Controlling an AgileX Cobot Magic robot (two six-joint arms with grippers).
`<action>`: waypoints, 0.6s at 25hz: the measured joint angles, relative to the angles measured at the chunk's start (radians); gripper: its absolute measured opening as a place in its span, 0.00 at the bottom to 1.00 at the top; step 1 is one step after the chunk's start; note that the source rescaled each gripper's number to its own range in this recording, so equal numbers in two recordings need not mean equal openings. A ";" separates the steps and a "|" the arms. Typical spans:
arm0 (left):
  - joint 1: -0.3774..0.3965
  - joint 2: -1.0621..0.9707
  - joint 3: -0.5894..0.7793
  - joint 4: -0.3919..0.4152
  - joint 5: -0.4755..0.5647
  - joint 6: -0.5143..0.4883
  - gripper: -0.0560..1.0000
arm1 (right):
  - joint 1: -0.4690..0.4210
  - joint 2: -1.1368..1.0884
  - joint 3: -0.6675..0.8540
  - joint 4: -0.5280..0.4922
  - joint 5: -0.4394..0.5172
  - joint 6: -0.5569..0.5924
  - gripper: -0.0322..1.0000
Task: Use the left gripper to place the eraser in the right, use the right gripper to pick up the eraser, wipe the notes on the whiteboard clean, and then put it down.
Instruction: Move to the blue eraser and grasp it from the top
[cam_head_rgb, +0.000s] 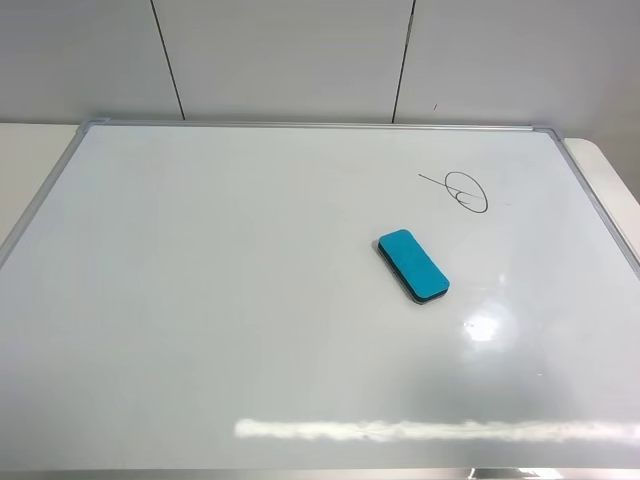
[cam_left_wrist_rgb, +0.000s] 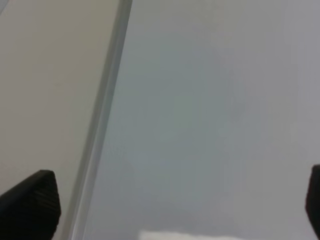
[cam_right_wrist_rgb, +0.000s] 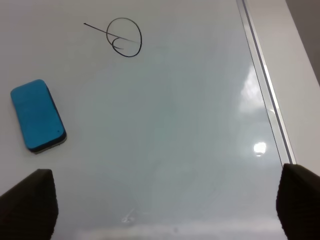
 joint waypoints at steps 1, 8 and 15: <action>0.000 0.000 0.000 0.000 0.000 0.000 1.00 | 0.000 0.031 -0.009 0.013 0.001 -0.008 0.74; 0.000 0.000 0.000 0.000 0.000 0.000 1.00 | 0.000 0.428 -0.174 0.073 0.003 -0.073 0.74; 0.000 0.000 0.000 0.000 0.000 0.000 1.00 | 0.005 0.812 -0.357 0.188 0.024 -0.209 0.74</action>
